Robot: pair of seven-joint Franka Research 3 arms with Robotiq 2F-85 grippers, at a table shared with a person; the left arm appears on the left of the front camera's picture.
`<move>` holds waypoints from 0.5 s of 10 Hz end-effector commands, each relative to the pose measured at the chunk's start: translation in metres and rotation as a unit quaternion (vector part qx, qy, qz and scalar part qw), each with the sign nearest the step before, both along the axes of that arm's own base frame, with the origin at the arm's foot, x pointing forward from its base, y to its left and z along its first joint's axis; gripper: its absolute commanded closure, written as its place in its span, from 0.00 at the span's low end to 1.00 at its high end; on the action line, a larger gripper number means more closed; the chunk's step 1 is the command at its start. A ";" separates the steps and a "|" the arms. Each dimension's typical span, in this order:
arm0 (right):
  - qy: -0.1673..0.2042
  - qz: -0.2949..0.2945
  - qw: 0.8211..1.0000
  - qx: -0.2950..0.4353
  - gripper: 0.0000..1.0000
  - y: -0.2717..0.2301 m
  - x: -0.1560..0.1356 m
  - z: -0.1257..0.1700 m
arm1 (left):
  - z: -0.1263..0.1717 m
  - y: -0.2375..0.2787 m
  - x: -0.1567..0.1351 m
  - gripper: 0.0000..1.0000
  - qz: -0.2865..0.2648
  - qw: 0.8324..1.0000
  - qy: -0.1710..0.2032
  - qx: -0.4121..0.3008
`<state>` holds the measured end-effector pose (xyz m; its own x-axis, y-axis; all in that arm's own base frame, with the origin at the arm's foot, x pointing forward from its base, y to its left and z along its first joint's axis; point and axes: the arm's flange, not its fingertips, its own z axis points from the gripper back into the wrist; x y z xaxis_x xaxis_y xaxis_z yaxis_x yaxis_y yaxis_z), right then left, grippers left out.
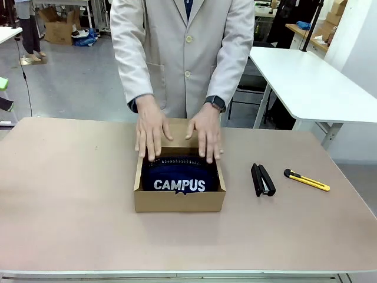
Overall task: Pack the item into the box.
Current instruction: Close the Mailer Box.
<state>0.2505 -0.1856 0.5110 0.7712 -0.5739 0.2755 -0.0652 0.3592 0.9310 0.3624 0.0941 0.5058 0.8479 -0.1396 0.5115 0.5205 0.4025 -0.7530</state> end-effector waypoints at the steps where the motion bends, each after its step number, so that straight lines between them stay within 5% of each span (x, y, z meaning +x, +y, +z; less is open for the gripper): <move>1: -0.018 0.000 1.000 0.001 0.00 0.000 0.003 0.001 | 0.002 0.003 -0.003 0.00 -0.007 1.000 0.001 -0.002; 5: 0.000 0.000 1.000 0.000 0.00 0.000 0.000 0.000 | 0.002 0.003 -0.003 0.00 -0.007 1.000 0.001 -0.002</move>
<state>0.2503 -0.1858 0.5109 0.7712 -0.5742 0.2748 -0.0644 0.3590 0.9311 0.3623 0.0941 0.5058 0.8479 -0.1398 0.5114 0.5206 0.4020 -0.7533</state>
